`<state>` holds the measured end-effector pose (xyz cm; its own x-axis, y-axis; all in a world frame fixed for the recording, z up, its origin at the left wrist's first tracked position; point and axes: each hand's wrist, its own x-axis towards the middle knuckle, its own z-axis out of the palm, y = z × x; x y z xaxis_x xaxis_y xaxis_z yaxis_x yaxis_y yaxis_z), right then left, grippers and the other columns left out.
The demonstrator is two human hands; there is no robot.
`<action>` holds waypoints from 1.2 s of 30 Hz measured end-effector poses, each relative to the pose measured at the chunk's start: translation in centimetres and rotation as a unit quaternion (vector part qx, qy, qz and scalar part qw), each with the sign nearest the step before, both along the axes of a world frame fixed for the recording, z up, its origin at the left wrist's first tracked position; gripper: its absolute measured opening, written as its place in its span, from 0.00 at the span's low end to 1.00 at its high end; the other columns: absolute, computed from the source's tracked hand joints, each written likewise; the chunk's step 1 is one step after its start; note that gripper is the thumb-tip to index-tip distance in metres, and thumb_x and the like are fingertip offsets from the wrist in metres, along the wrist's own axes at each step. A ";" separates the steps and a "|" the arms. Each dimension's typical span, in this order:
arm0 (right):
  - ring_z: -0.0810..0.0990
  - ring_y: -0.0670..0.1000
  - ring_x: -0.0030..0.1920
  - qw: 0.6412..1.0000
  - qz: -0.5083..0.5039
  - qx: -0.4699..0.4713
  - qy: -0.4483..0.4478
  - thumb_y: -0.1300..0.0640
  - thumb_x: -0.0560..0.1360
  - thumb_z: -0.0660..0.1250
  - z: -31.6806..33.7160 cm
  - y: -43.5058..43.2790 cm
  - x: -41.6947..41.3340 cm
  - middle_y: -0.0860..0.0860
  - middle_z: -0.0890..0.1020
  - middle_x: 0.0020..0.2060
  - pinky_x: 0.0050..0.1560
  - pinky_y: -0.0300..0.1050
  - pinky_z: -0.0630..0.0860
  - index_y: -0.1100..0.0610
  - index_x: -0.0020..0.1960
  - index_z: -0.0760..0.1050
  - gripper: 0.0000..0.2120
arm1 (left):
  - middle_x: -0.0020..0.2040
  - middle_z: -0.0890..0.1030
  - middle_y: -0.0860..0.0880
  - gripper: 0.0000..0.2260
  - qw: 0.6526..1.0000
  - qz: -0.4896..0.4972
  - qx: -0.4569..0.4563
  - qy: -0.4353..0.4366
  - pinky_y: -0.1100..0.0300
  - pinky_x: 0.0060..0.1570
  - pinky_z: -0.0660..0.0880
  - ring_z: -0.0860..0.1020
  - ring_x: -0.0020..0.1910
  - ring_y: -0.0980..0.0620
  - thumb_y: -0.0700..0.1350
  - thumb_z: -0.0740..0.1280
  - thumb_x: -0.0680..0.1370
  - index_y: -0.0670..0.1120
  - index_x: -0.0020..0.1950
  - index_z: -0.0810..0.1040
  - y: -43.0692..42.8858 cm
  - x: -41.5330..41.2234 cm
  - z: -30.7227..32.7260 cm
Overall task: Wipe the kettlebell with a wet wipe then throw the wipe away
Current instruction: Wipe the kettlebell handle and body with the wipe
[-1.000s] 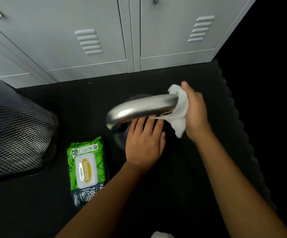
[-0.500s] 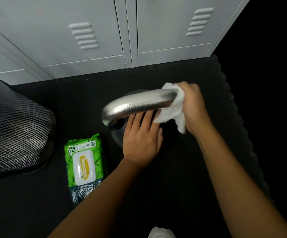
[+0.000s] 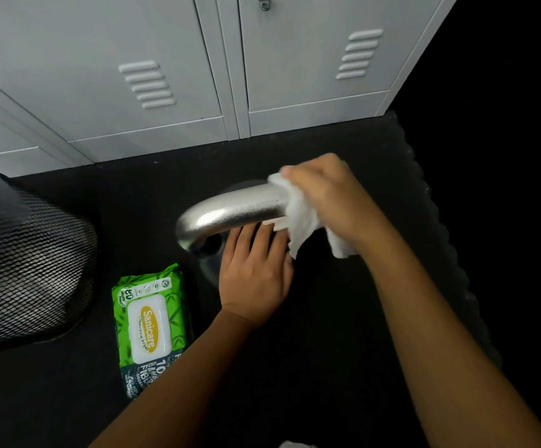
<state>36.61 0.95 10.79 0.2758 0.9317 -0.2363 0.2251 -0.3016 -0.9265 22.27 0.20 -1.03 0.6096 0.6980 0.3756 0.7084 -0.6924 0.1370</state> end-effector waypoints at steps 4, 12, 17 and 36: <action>0.76 0.38 0.35 0.974 -0.139 0.137 0.116 0.58 0.80 0.58 -2.5 -2.0 -2.1 0.40 0.78 0.32 0.37 0.30 0.71 0.48 0.36 0.75 0.16 | 0.61 0.79 0.43 0.18 1.000 0.011 -0.001 0.015 0.50 0.68 0.61 0.69 0.63 0.43 0.48 0.59 0.77 0.44 0.64 0.76 0.0 0.1 0.1; 0.74 0.46 0.31 0.991 -0.087 -0.063 0.081 0.58 0.77 0.59 -1.7 0.8 0.5 0.48 0.73 0.28 0.38 0.41 0.75 0.53 0.32 0.71 0.14 | 0.57 0.80 0.41 0.15 1.000 0.010 0.010 0.007 0.48 0.66 0.63 0.71 0.59 0.41 0.48 0.59 0.77 0.43 0.59 0.77 0.0 0.0 -0.2; 0.71 0.40 0.31 0.965 -0.069 0.177 -0.178 0.53 0.80 0.54 -2.5 -1.3 -2.3 0.43 0.70 0.30 0.33 0.29 0.65 0.48 0.34 0.66 0.15 | 0.54 0.80 0.40 0.14 1.000 0.003 0.012 0.009 0.48 0.65 0.63 0.71 0.57 0.41 0.47 0.61 0.76 0.43 0.57 0.76 0.0 0.0 0.1; 0.79 0.40 0.38 0.947 -0.237 0.027 0.213 0.55 0.80 0.58 -2.9 -1.4 -1.4 0.46 0.76 0.37 0.41 0.33 0.74 0.50 0.42 0.74 0.10 | 0.61 0.78 0.43 0.16 1.000 0.013 0.002 0.002 0.51 0.70 0.59 0.70 0.63 0.43 0.48 0.60 0.76 0.45 0.62 0.75 -0.1 0.0 0.1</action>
